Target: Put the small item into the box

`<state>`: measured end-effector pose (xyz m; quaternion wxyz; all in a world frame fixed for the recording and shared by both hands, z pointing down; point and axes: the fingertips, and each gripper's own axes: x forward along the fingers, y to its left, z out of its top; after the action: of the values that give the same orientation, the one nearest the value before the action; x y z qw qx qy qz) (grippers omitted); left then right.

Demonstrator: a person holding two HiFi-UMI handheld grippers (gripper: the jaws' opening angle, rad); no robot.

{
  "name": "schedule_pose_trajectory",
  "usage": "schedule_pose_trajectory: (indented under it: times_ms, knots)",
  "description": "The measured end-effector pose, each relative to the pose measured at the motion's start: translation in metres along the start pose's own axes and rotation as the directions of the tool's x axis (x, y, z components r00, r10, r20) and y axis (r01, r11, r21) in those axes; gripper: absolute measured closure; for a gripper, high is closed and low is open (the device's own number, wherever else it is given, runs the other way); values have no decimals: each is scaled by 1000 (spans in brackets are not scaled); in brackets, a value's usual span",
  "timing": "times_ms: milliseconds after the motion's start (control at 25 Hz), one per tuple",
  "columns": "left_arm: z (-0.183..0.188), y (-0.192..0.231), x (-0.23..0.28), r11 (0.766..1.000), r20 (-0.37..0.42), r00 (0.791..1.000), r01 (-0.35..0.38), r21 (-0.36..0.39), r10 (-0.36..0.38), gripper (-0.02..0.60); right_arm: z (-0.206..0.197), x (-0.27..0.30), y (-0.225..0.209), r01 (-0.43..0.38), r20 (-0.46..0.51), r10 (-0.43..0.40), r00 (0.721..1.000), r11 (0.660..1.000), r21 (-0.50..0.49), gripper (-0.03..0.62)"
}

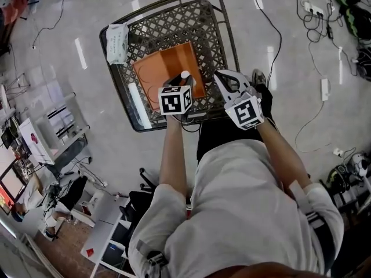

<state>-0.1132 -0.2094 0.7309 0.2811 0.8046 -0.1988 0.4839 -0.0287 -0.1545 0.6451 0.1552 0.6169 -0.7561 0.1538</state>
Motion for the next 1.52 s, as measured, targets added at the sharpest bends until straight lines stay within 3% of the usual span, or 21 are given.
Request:
schedule_pose_trajectory:
  times_ms: [520, 880, 1520]
  knots:
    - [-17, 8, 39, 999, -102, 995, 17, 48, -12, 443, -24, 12, -6, 64, -34, -62, 997, 997, 49, 590]
    - [-21, 10, 59, 999, -105, 994, 36, 12, -34, 443, -36, 5, -10, 92, -78, -88, 993, 995, 48, 590]
    - [-26, 10, 68, 999, -67, 997, 36, -27, -38, 442, -28, -17, -4, 72, -108, -73, 991, 997, -19, 590]
